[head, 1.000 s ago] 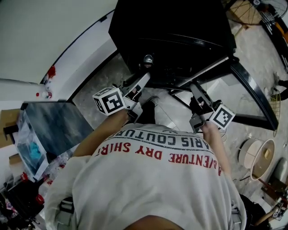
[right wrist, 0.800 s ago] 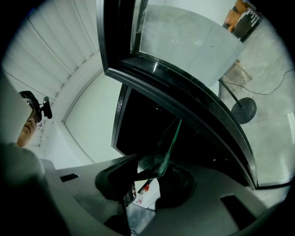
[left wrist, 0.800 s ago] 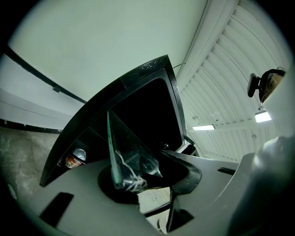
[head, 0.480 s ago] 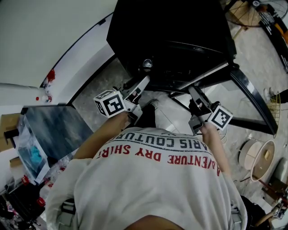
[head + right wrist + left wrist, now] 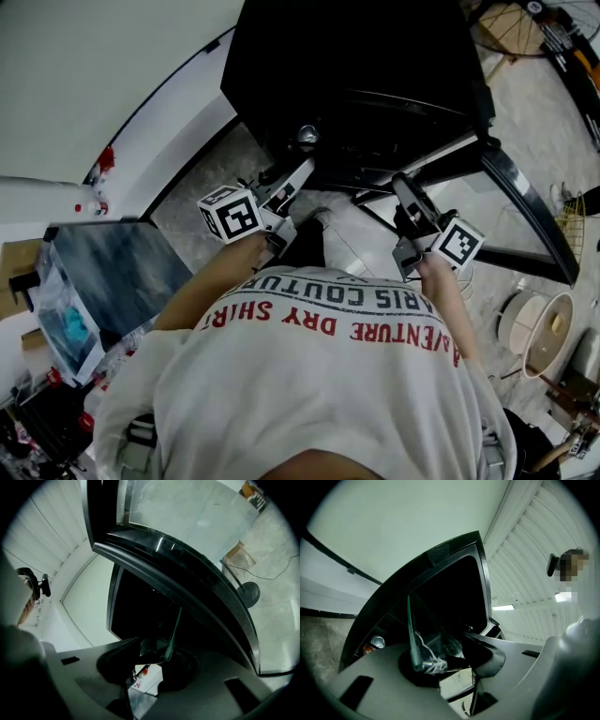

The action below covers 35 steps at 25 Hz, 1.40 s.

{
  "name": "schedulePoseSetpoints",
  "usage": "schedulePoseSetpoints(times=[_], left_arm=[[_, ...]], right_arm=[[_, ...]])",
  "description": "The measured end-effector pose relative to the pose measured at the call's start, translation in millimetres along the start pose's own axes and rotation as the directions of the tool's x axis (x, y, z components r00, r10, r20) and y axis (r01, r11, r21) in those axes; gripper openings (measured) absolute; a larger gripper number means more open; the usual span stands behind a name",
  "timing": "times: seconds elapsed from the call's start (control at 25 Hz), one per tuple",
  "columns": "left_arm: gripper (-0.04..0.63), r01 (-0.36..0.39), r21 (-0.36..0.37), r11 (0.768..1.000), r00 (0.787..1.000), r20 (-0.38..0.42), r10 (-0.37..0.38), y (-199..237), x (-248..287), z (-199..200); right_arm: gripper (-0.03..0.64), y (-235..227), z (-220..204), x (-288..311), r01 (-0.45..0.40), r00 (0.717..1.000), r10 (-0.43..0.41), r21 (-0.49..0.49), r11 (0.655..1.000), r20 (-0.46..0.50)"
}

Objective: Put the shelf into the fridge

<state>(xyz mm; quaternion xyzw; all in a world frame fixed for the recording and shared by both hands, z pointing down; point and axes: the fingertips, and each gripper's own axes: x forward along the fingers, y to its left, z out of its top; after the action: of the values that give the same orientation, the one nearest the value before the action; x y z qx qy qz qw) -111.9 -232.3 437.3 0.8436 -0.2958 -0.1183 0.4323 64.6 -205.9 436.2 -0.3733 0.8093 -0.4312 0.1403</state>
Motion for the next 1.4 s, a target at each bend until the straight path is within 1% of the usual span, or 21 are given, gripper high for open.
schedulePoseSetpoints(times=[0.12,0.4,0.56,0.76,0.88,0.96,1.08,1.2,1.32,1.4], left_arm=[[0.178,0.025,0.018,1.0,0.999,-0.023,-0.025,-2.4,-0.4,-3.2],[0.221,0.102,0.0,0.995,0.994,-0.044,-0.102,-6.5,-4.3,-9.7],[0.23,0.1,-0.019,0.995,0.994,-0.045,-0.101,-0.3,-8.2,-15.5],[0.23,0.096,-0.019,0.995,0.994,-0.043,-0.096,-0.2,-11.6,-21.1],[0.23,0.085,-0.013,0.996,0.995,-0.056,-0.086,1.7,-13.7,-27.0],[0.23,0.08,0.007,0.997,0.994,-0.074,-0.079,3.1,-14.8,-32.9],[0.229,0.085,0.087,0.993,0.989,-0.131,-0.073,-0.4,-12.0,-46.7],[0.229,0.124,0.157,0.98,0.978,-0.187,-0.094,-11.6,-3.7,-59.6],[0.229,0.153,0.193,0.969,0.969,-0.221,-0.109,-19.4,5.6,-67.0],[0.227,0.163,0.2,0.966,0.966,-0.231,-0.115,-22.4,9.8,-69.4]], right_arm=[[0.12,0.3,-0.4,0.6,-0.003,1.0,0.003,-0.003,1.0,0.001],[0.117,-3.8,-3.7,0.3,0.014,1.0,-0.014,-0.008,1.0,-0.004],[0.107,-6.1,-4.8,1.0,0.021,1.0,-0.021,-0.013,1.0,-0.002],[0.107,-8.6,-6.1,1.5,0.023,1.0,-0.023,-0.005,1.0,0.0],[0.107,-9.4,-6.4,1.1,0.023,1.0,-0.023,0.0,1.0,0.002],[0.107,-10.0,-6.1,1.5,0.023,1.0,-0.023,-0.001,1.0,0.001],[0.107,-11.0,-5.7,1.1,0.023,1.0,-0.023,0.0,1.0,0.0],[0.107,-10.5,-5.6,1.1,0.019,1.0,-0.019,0.001,1.0,0.0],[0.107,-11.2,-6.6,1.7,0.018,1.0,-0.018,0.003,1.0,-0.001],[0.107,-11.1,-7.1,2.0,0.016,1.0,-0.016,0.004,1.0,-0.002]])
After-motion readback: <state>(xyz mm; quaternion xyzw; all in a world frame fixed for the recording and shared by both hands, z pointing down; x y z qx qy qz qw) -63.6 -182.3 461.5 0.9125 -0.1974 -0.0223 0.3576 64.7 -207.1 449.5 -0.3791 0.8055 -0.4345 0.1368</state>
